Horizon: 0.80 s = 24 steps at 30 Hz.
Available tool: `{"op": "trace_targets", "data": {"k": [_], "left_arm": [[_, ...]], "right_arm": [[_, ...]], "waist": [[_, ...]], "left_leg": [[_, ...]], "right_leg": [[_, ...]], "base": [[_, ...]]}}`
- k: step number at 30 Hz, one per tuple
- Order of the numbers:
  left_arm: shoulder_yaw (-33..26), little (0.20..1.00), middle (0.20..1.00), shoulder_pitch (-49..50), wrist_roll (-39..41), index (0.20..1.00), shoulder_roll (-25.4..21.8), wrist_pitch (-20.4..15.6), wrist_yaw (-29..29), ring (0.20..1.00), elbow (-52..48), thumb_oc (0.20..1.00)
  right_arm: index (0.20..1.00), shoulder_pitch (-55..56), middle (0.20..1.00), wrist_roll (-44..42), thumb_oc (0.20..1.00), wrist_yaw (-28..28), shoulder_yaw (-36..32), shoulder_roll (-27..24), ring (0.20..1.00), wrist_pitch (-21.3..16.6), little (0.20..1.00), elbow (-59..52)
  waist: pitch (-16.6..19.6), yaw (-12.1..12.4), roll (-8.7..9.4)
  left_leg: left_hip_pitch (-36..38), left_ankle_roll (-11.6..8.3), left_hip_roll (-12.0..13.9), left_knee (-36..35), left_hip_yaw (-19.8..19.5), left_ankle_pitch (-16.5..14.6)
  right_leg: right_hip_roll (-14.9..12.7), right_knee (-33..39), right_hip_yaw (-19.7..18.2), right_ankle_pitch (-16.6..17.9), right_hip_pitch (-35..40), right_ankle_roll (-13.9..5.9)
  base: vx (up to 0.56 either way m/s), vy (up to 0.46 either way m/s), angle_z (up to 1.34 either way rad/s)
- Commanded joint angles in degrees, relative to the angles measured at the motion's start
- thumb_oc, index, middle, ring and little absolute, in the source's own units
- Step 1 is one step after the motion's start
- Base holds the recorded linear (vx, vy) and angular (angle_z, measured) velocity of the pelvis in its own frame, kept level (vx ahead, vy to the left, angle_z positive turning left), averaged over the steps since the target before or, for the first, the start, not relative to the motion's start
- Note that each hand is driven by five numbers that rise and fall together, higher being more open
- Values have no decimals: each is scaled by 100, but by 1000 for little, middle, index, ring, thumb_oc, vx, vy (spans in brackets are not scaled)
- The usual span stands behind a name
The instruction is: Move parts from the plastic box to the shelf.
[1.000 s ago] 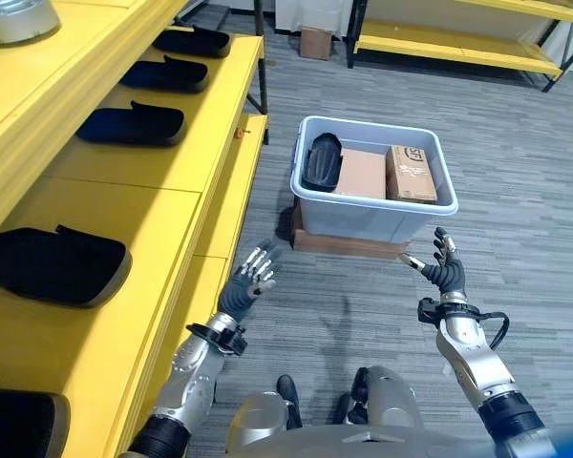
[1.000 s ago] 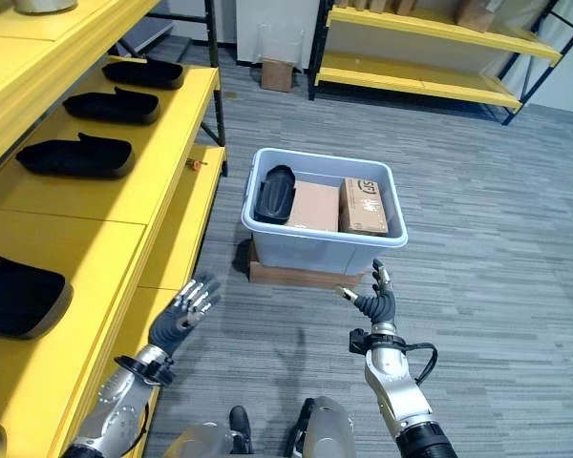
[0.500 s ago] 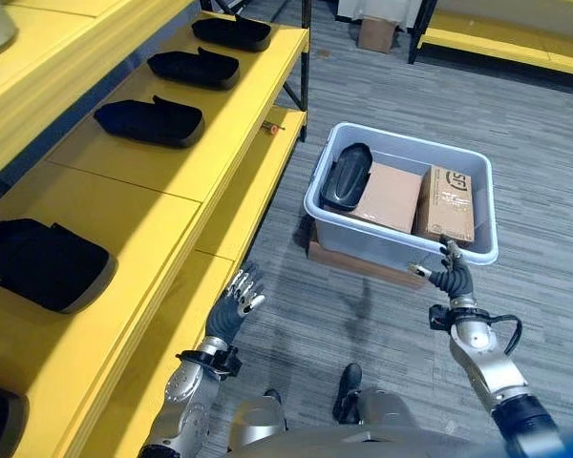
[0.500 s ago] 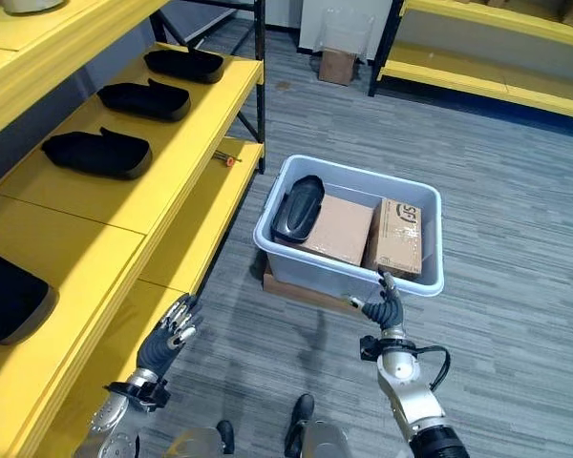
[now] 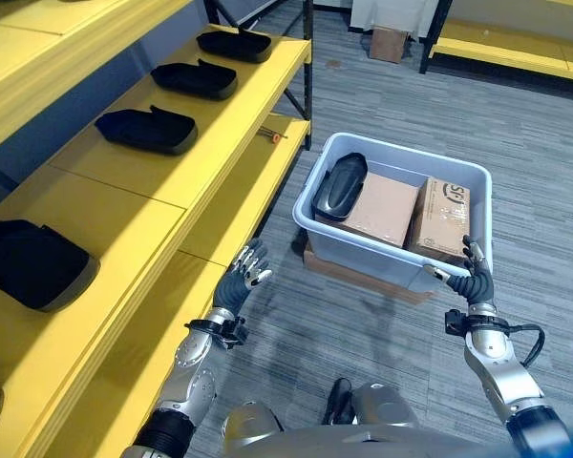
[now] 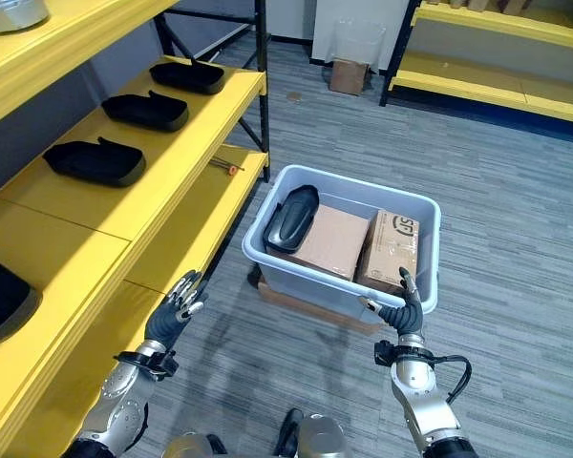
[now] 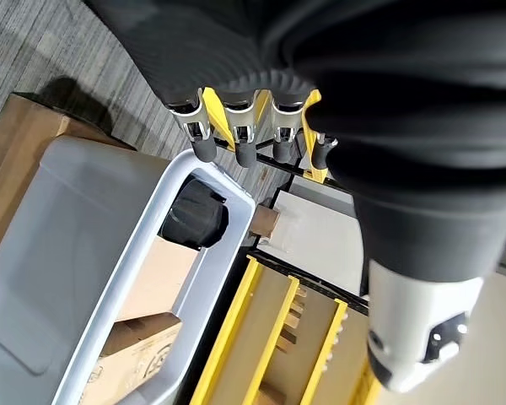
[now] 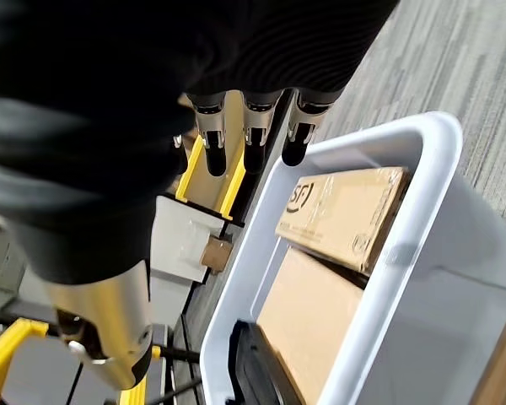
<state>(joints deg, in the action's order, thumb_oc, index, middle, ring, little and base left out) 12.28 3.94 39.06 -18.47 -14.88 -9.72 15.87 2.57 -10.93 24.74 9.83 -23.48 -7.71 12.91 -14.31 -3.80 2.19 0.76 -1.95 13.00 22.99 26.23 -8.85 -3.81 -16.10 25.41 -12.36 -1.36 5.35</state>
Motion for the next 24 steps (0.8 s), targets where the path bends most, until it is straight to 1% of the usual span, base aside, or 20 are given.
{"op": "trace_targets", "data": {"k": [1, 2, 3, 4, 5, 6, 7, 8, 9, 10, 11, 12, 13, 15, 16, 17, 19, 22, 24], "left_arm": [[-190, 1000, 1000, 218, -74, 1000, -9, -304, 425, 1000, -494, 1000], [-211, 1000, 1000, 238, -44, 1000, -24, -331, 397, 1000, -499, 1000], [-255, 1000, 1000, 290, -42, 1000, -23, -371, 355, 1000, -484, 1000], [-261, 1000, 1000, 303, -59, 1000, -20, -370, 345, 1000, -481, 1000], [-263, 1000, 1000, 327, -117, 1000, -19, -428, 311, 1000, -429, 1000], [-265, 1000, 1000, 367, -200, 1000, -27, -639, 341, 1000, -341, 1000], [-269, 1000, 1000, 382, -204, 1000, -27, -636, 333, 1000, -339, 1000], [-322, 1000, 1000, 441, -213, 1000, -35, -687, 405, 1000, -352, 1000], [-353, 1000, 1000, 454, -223, 1000, -47, -693, 367, 1000, -350, 1000], [-387, 1000, 1000, 448, -234, 1000, -71, -677, 293, 1000, -342, 1000], [-397, 1000, 1000, 438, -317, 1000, -107, -665, 288, 1000, -333, 1000], [-401, 1000, 1000, 417, -412, 1000, -135, -666, 298, 1000, -341, 1000], [-368, 1000, 1000, 366, -537, 1000, -201, -677, 339, 1000, -362, 1000], [-339, 1000, 1000, 316, -700, 1000, -249, -712, 400, 1000, -322, 1000], [-341, 1000, 1000, 300, -727, 1000, -259, -707, 417, 1000, -315, 1000], [-335, 1000, 1000, 277, -782, 1000, -274, -693, 441, 1000, -298, 1000], [-325, 1000, 1000, 231, -915, 1000, -314, -739, 436, 1000, -234, 1000], [-275, 1000, 1000, 187, -965, 1000, -338, -735, 399, 1000, -187, 1000], [-218, 1000, 1000, 156, -991, 1000, -344, -741, 366, 1000, -128, 1000]], "right_arm": [[1000, 94, 1000, -160, 1000, -333, -14, -55, 1000, -189, 1000, -257], [1000, 157, 1000, -149, 1000, -348, -13, -62, 1000, -165, 1000, -314], [1000, 279, 1000, -117, 1000, -391, -9, -78, 1000, -173, 1000, -361], [1000, 303, 1000, -120, 1000, -399, -8, -81, 1000, -174, 1000, -365], [1000, 340, 1000, -119, 1000, -439, 17, -97, 1000, -218, 1000, -336], [1000, 274, 1000, -90, 1000, -581, 183, -154, 1000, -385, 1000, -196], [1000, 259, 1000, -97, 1000, -587, 203, -156, 1000, -399, 1000, -180], [1000, 194, 1000, -91, 1000, -693, 262, -153, 1000, -417, 1000, -156], [1000, 164, 1000, -115, 1000, -718, 283, -151, 1000, -400, 1000, -159], [1000, 146, 1000, -163, 1000, -728, 295, -153, 1000, -371, 1000, -183], [1000, 128, 1000, -238, 1000, -768, 312, -139, 1000, -327, 1000, -192], [1000, 121, 1000, -291, 1000, -798, 323, -128, 1000, -335, 1000, -199], [1000, 160, 1000, -308, 1000, -814, 348, -69, 1000, -369, 1000, -325], [1000, 139, 1000, -313, 1000, -873, 382, 8, 1000, -396, 1000, -387], [1000, 124, 1000, -304, 1000, -881, 396, 19, 1000, -414, 1000, -392], [1000, 108, 1000, -275, 1000, -891, 415, 33, 1000, -446, 1000, -401], [1000, 56, 1000, -228, 1000, -886, 456, 62, 1000, -515, 1000, -458], [1000, -45, 1000, -111, 1000, -767, 509, 101, 1000, -596, 1000, -456], [1000, -144, 1000, -147, 1000, -700, 520, 129, 1000, -564, 1000, -430]], "waist": [[-40, 133, -125], [-48, 131, -142], [-63, 153, -165], [-64, 161, -165], [-89, 204, -165], [-143, 392, -146], [-153, 423, -142], [-184, 528, -172], [-193, 553, -163], [-187, 547, -149], [-150, 544, -91], [-129, 545, -77], [-77, 536, -50], [-10, 540, -62], [-18, 544, -91], [-3, 546, -91], [9, 550, -89], [25, 572, -96], [62, 601, -85]], "left_leg": [[334, 127, -713, -1475, -536, 250], [301, 65, -679, -1709, -479, 414], [120, -85, -578, -2038, -448, 809], [86, -114, -561, -2084, -452, 885], [-105, -190, -485, -2208, -482, 1134], [-555, -275, -413, -2249, -911, 1443], [-580, -274, -422, -2235, -988, 1444], [-718, -184, -455, -2092, -1161, 1435], [-709, -139, -486, -2026, -1140, 1359], [-679, -94, -492, -1959, -1025, 1276], [-598, -53, -634, -1877, -1005, 1044], [-560, 0, -682, -1849, -964, 968], [-380, 150, -915, -1992, -903, 839], [-214, 258, -1104, -2203, -950, 791], [-250, 308, -1074, -2209, -886, 872], [-229, 339, -1107, -2243, -894, 856], [-165, 425, -1185, -2291, -894, 790], [-96, 519, -1254, -2299, -924, 703], [-65, 598, -1319, -2266, -955, 622]], "right_leg": [[-7, 35, -755, 303, 208, -666], [10, 91, -765, 269, 260, -672], [46, 238, -798, 213, 415, -662], [54, 273, -807, 207, 449, -654], [63, 366, -839, 156, 590, -629], [79, 488, -1010, 46, 808, -565], [79, 487, -1044, 32, 825, -563], [108, 501, -1109, 91, 834, -550], [80, 499, -1121, 62, 876, -565], [40, 522, -1098, 47, 917, -579], [-57, 507, -1111, -53, 997, -641], [-91, 532, -1094, -35, 1019, -662], [-100, 573, -1071, 38, 985, -751], [-59, 461, -1115, 62, 843, -808], [-22, 433, -1075, 160, 768, -785], [-15, 362, -1094, 185, 702, -807], [-43, 101, -1103, 279, 537, -875], [-68, -183, -1100, 325, 436, -925], [-75, -398, -1084, 338, 449, -950]], "base": [[244, 193, -114], [277, 234, -99], [139, 111, -47], [175, 129, -28], [278, 225, -29], [288, 243, -31], [250, 273, -66], [114, 176, -118], [117, 217, -136], [207, 241, -125], [209, 253, -74], [316, 371, -37], [263, 353, -7], [200, 301, 2], [68, 178, 1], [9, 114, 1], [79, 157, 1], [70, 124, 3], [89, 126, -2]]}}
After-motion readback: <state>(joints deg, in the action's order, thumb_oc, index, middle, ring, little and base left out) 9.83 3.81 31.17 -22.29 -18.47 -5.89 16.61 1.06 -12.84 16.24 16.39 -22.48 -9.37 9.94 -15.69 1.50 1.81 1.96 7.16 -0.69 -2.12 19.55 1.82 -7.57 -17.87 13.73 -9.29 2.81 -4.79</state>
